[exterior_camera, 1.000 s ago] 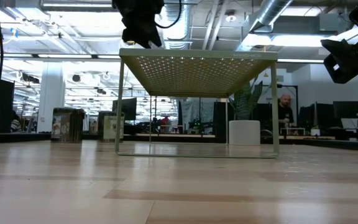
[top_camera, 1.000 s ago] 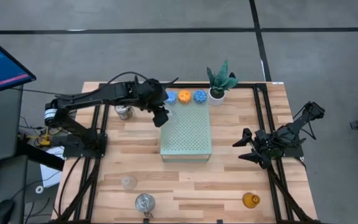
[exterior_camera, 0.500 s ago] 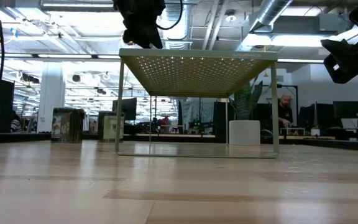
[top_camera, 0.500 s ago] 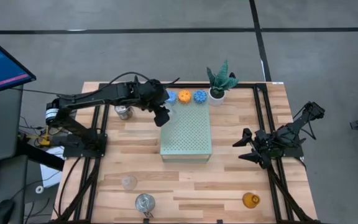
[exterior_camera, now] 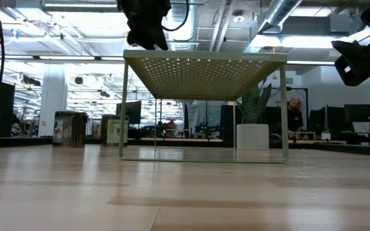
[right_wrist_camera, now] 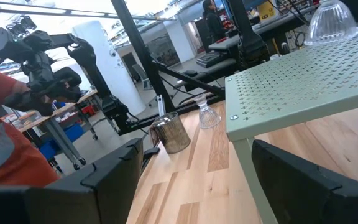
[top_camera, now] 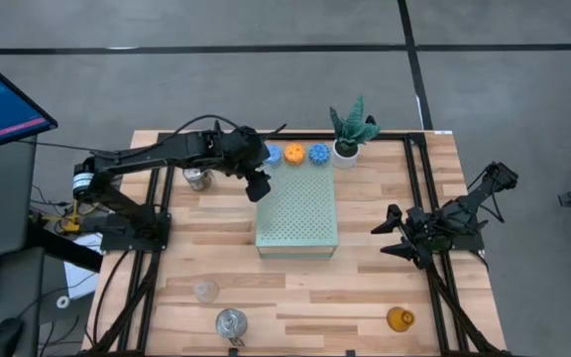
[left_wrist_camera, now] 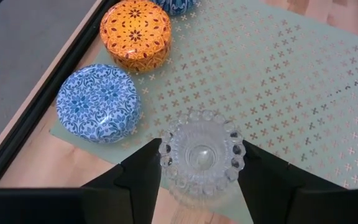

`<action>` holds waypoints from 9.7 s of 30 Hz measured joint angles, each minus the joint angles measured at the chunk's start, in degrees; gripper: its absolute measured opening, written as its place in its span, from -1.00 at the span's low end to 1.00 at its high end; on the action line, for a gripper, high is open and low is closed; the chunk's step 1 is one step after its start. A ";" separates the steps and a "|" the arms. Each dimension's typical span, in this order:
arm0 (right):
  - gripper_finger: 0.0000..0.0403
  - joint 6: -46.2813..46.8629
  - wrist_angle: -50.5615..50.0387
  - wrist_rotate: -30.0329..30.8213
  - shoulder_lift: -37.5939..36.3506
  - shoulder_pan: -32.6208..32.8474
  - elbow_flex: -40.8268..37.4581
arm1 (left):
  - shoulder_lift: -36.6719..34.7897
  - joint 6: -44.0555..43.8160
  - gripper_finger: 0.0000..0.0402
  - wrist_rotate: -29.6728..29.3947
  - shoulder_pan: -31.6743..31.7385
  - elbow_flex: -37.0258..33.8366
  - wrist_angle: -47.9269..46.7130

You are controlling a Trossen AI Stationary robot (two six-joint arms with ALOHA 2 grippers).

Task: Stock candles and holders on shelf
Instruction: Put the top transparent candle holder on the shelf, then put the transparent candle holder on the shelf aligned with the other transparent candle holder

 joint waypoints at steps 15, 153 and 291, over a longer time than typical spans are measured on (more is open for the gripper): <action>0.45 -0.01 0.01 0.00 -0.01 -0.02 0.01 | 0.00 -0.01 -0.03 0.02 0.00 -0.02 1.84; 0.44 17.35 -44.47 -2.34 37.18 -5.36 51.08 | -35.97 -21.74 0.34 7.56 -2.43 -8.13 -13.27; 0.44 31.61 -59.54 -13.38 65.29 3.31 55.32 | -23.80 -53.13 -0.17 -4.07 -44.68 -24.00 0.61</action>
